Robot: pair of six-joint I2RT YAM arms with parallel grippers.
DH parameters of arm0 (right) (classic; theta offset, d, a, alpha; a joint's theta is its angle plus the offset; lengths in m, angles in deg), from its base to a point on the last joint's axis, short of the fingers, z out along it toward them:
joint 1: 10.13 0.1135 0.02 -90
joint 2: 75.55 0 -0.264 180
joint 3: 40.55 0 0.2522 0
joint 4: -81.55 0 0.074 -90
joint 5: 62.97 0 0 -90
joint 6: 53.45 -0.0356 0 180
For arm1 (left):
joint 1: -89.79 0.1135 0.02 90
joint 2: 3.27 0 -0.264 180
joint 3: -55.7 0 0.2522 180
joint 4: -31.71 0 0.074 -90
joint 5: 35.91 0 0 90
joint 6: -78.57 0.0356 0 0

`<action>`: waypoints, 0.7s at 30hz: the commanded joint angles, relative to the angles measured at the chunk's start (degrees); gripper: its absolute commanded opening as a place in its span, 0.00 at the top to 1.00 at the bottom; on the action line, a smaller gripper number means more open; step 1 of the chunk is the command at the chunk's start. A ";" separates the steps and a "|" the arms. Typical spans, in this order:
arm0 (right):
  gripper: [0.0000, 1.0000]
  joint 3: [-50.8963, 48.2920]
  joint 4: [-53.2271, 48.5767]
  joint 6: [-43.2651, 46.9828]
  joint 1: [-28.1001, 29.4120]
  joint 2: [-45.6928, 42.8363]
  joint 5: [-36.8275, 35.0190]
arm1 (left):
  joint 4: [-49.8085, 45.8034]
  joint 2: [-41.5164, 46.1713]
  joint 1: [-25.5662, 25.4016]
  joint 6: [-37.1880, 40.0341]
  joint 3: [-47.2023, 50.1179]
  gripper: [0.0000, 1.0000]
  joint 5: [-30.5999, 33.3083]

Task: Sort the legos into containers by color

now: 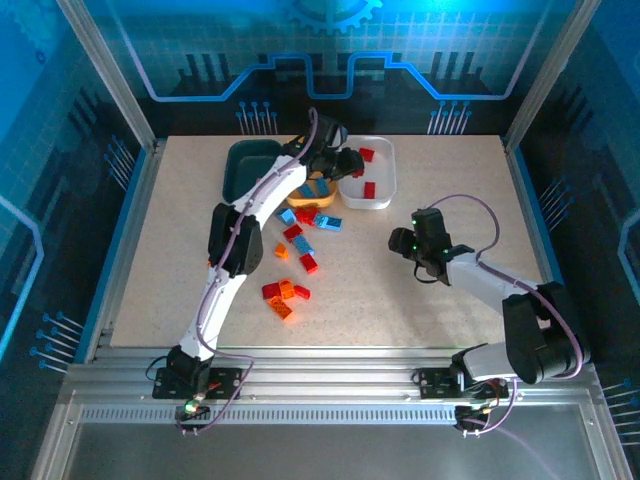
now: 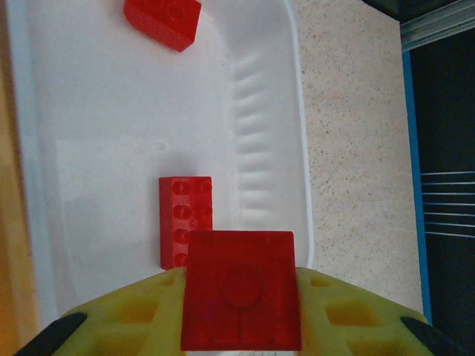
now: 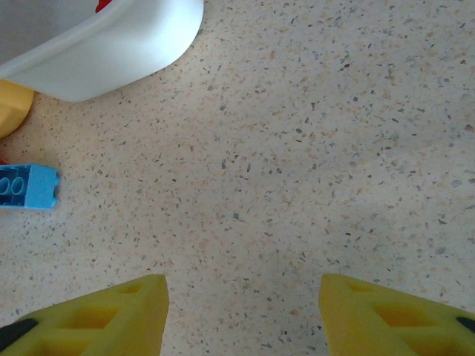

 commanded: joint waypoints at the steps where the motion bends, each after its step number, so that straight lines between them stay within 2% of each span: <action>1: 0.42 -0.01 0.55 -0.33 0.68 -1.02 0.43 | 3.70 -0.94 -0.30 -2.98 -3.70 0.68 -3.30; 3: 0.41 0.25 0.29 -0.13 0.85 -0.95 0.32 | 4.43 -1.64 -0.45 -3.42 -3.63 0.60 -3.87; 6: 0.36 0.43 0.26 0.22 1.33 -1.13 0.21 | 5.91 -2.29 -0.59 -3.71 -4.96 0.39 -6.47; 10: 0.34 0.79 -0.06 0.87 2.38 -1.08 -0.79 | 2.85 0.27 -0.62 -0.04 -8.70 0.19 -6.20; 14: 0.33 1.11 0.02 1.28 3.18 -1.12 -1.07 | 0.76 7.91 -0.19 3.34 -1.86 0.15 -2.98; 19: 0.33 1.32 -0.07 1.53 4.23 -1.10 -1.48 | -2.62 21.09 -0.11 7.99 20.58 0.16 9.12; 21: 0.33 1.40 -0.13 1.56 4.39 -1.25 -1.42 | -3.87 23.61 -0.10 9.73 26.49 0.18 11.61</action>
